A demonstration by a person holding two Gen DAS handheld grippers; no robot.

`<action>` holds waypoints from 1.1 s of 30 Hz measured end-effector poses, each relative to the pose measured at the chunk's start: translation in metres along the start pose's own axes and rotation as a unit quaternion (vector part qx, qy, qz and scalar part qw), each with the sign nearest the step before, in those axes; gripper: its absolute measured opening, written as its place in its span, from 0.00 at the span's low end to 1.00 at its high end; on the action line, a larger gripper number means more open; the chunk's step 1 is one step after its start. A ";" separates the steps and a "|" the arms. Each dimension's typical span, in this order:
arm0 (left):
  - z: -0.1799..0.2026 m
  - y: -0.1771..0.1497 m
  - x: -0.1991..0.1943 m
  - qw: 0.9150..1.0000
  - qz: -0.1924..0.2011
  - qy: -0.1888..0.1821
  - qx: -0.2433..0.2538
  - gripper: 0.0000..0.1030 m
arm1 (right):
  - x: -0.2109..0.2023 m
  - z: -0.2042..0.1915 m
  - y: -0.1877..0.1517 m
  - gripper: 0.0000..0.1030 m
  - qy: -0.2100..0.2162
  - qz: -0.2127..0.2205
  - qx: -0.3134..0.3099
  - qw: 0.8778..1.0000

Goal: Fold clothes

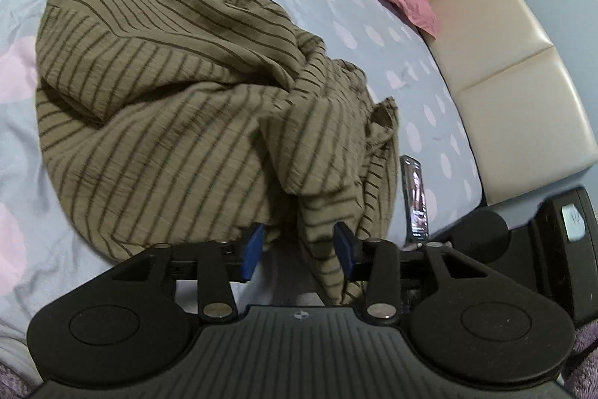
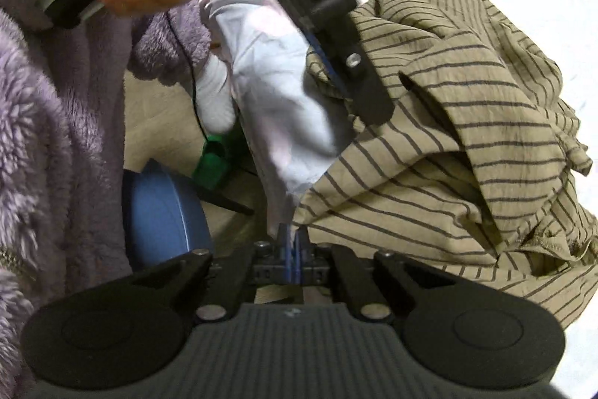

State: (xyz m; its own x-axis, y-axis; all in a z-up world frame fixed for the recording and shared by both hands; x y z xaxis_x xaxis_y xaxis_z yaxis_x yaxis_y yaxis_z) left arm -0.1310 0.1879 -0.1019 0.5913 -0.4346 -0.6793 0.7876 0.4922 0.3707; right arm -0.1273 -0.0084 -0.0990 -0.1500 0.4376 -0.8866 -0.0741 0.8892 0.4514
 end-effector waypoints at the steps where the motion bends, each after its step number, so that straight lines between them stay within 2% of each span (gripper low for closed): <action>1: 0.000 -0.002 0.002 1.000 -0.001 0.000 -0.003 0.41 | -0.001 0.000 0.000 0.03 0.001 0.002 0.001 1.000; 6: -0.004 -0.007 0.017 0.999 -0.002 -0.005 -0.033 0.40 | -0.003 -0.004 0.000 0.03 0.003 0.006 -0.005 1.000; 8: -0.004 -0.007 0.022 0.999 0.003 -0.007 -0.036 0.36 | -0.004 -0.004 0.000 0.03 0.005 0.009 -0.005 1.000; 11: -0.004 -0.004 0.028 0.999 0.014 -0.014 -0.040 0.19 | -0.005 -0.004 0.001 0.03 0.004 0.011 -0.007 1.000; 12: -0.002 -0.003 0.030 0.999 0.015 -0.015 -0.036 0.10 | -0.005 -0.004 0.002 0.03 0.003 0.012 -0.008 1.000; 14: 0.000 -0.003 0.031 0.999 0.021 -0.009 -0.031 0.04 | -0.006 -0.005 0.003 0.03 0.002 0.016 -0.010 1.000; 17: 0.002 -0.002 0.019 0.999 0.044 0.023 -0.015 0.01 | -0.009 -0.004 0.005 0.08 -0.004 0.024 -0.008 1.000; 20: -0.003 0.001 -0.003 0.996 0.059 0.066 -0.007 0.00 | -0.019 0.002 0.010 0.22 -0.012 0.041 -0.002 0.999; 21: -0.007 0.002 -0.011 0.995 0.061 0.080 -0.007 0.00 | -0.023 0.004 0.012 0.30 -0.015 0.047 0.001 0.999; 28: -0.029 0.016 -0.068 0.982 0.079 0.174 0.003 0.00 | -0.054 0.031 0.033 0.34 -0.050 0.089 0.011 0.995; 33: -0.054 0.027 -0.109 0.965 0.087 0.246 0.007 0.00 | -0.073 0.063 0.054 0.34 -0.102 0.106 0.007 0.989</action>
State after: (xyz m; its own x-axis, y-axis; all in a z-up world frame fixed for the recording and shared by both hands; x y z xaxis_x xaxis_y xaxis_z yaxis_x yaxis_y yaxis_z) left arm -0.1833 0.2890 -0.0523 0.5640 0.0670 -0.8230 0.6877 0.5135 0.5131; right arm -0.0580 0.0161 -0.0167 0.0406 0.6317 -0.7742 -0.0489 0.7752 0.6299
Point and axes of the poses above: each gripper's, at about its wrist camera, not at the fingertips, and x roughly the way its jaws point, z to its right, y to its top, the point moved 4 cm from there along x, roughly the way its jaws point, and after that the axes turned 5 degrees about z, right-handed, at the moved point
